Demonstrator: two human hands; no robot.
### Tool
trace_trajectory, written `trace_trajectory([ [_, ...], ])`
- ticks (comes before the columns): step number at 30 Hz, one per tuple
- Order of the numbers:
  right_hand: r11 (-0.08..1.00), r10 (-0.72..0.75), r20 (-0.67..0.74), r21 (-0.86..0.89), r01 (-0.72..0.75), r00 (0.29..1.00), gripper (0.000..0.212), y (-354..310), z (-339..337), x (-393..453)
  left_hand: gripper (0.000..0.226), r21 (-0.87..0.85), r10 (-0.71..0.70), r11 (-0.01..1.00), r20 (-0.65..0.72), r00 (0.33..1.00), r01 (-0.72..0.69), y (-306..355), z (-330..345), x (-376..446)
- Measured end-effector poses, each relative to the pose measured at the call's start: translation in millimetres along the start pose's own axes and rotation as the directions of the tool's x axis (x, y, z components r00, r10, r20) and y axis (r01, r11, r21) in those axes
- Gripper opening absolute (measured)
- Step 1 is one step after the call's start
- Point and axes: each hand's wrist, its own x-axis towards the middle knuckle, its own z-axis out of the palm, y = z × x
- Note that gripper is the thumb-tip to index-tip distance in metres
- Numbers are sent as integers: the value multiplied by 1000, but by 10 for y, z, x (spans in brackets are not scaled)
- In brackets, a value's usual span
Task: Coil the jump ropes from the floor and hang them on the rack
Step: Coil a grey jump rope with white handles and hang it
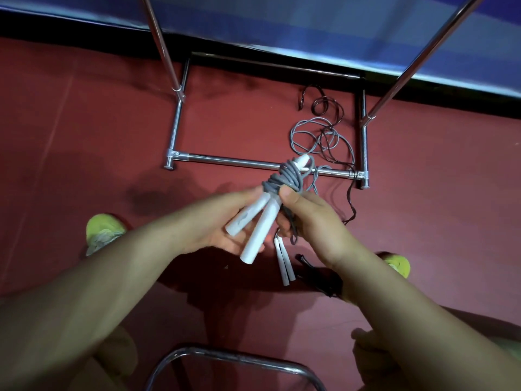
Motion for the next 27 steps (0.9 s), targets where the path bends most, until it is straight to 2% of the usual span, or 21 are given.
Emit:
trace_trajectory([
  [2, 995, -80, 67, 57, 76, 995, 47, -24, -18, -16, 69, -89, -80, 991, 199, 977, 100, 8, -49, -14],
  [5, 980, -172, 154, 131, 153, 973, 49, -42, -53, -23, 78, -210, -46, 964, 472, 881, 163, -56, -106, 10],
  [7, 980, -183, 148, 110, 167, 972, 47, -53, -60, -31, 76, -259, -6, 948, 571, 821, 187, -87, -115, 10],
  [8, 984, -174, 126, 71, 166, 977, 48, -60, -59, -38, 72, -255, -3, 950, 563, 827, 178, -91, -108, 8],
  [10, 986, -156, 47, -49, 158, 987, 50, -77, -50, -47, 66, -218, -17, 967, 450, 893, 129, -73, -52, 9],
  [12, 983, -109, -48, -156, 100, 993, 48, -84, -39, -43, 61, -133, 1, 990, 252, 968, 34, -67, 43, 21],
  [14, 973, -27, -98, -229, 4, 995, 45, -59, -30, -26, 58, 79, 75, 994, 9, 997, -76, -118, 110, 69],
  [16, 945, 56, -125, -313, -93, 991, 45, -8, -31, -9, 56, 306, 150, 947, -149, 977, -99, -158, 144, 102],
  [19, 934, 109, -145, -323, -151, 983, 49, 0, -22, -6, 51, 443, 213, 892, -233, 949, -91, -170, 133, 110],
  [24, 954, 192, -150, -204, -220, 970, 46, -82, -14, 6, 47, 543, 272, 838, -317, 908, -61, -189, 64, 137],
  [27, 965, 249, -139, -49, -257, 959, 33, -45, -3, 16, 45, 693, 344, 721, -372, 862, 12, -210, 10, 161],
])
